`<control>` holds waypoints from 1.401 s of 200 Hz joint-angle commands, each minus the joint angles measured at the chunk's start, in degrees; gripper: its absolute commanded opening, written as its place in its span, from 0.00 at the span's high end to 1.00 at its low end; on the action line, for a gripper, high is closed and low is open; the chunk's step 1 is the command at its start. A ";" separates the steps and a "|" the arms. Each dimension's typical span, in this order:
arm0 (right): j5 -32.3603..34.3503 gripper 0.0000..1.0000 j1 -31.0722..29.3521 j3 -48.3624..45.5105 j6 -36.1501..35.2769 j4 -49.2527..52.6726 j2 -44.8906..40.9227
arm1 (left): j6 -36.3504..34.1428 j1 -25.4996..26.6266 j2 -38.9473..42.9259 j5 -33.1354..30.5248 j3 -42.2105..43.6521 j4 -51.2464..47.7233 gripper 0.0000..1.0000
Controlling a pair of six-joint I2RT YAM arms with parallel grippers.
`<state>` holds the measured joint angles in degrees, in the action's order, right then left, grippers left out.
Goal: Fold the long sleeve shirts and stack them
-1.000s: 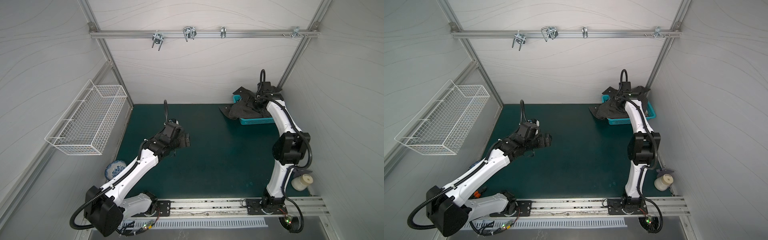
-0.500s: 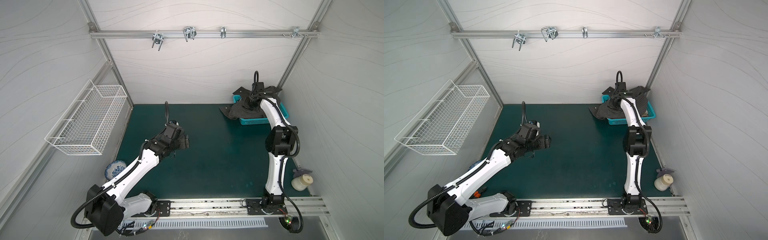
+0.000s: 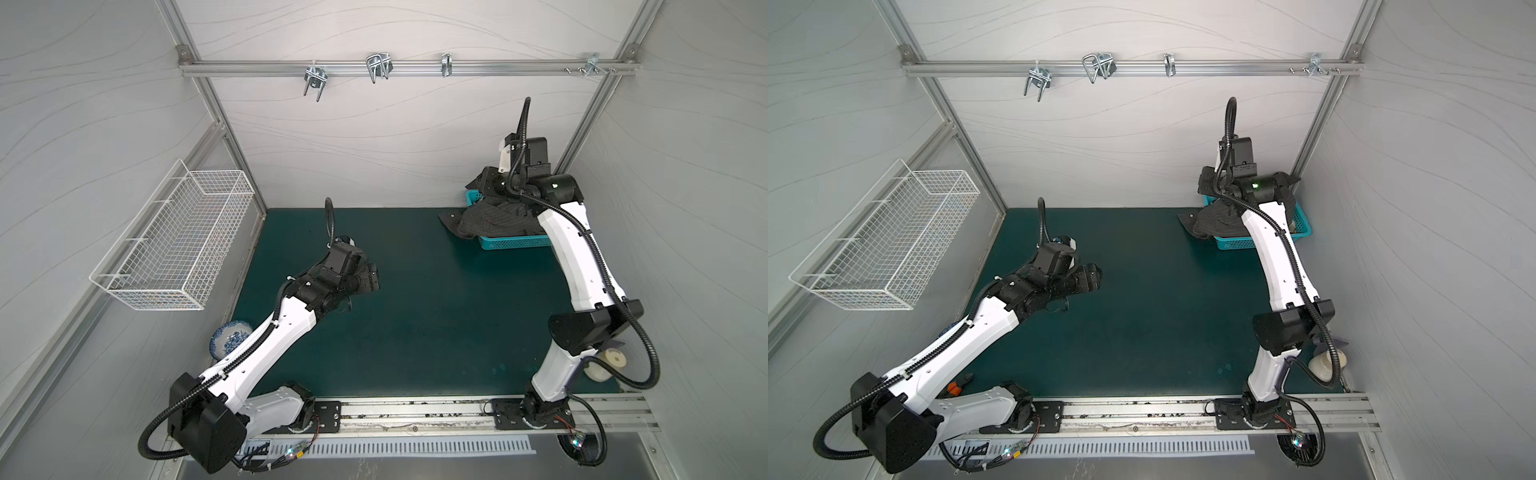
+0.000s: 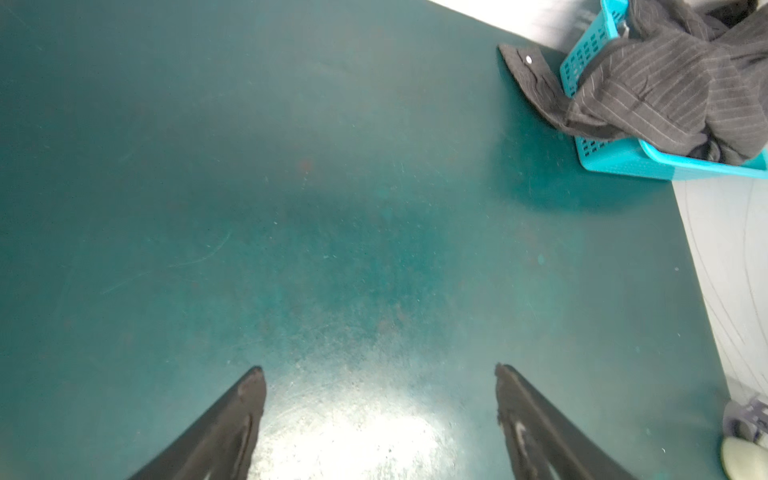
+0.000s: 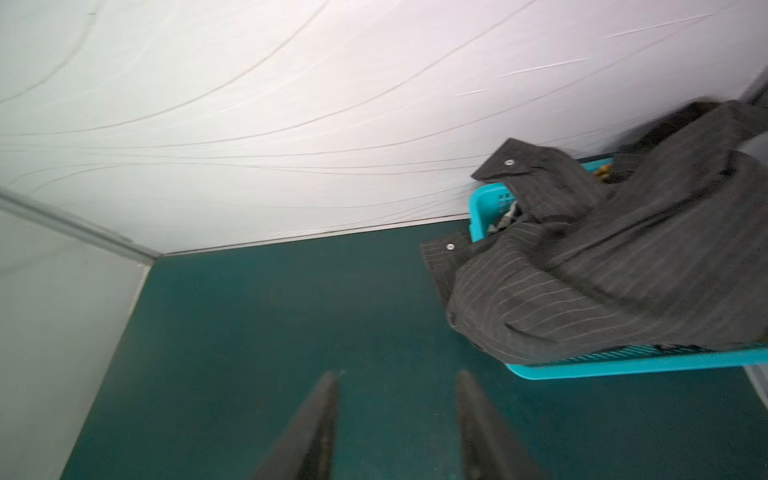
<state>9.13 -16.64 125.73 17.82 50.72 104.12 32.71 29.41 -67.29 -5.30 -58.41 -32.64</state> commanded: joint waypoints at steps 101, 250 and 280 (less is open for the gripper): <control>8.82 0.66 4.08 8.14 -6.40 3.59 26.63 | -0.01 0.04 -8.54 -3.08 -2.35 0.57 0.10; -9.67 1.00 -16.22 5.74 -10.54 6.56 -7.78 | 9.90 -1.76 -2.66 -2.53 -3.74 -6.82 0.13; -6.40 1.00 -19.10 -6.77 -7.37 2.01 -13.65 | 9.72 -3.41 2.61 0.65 0.73 -6.32 0.13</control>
<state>0.45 -35.46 128.81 8.29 53.32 92.23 40.16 27.29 -68.86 -6.72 -59.64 -37.78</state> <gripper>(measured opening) 0.046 0.868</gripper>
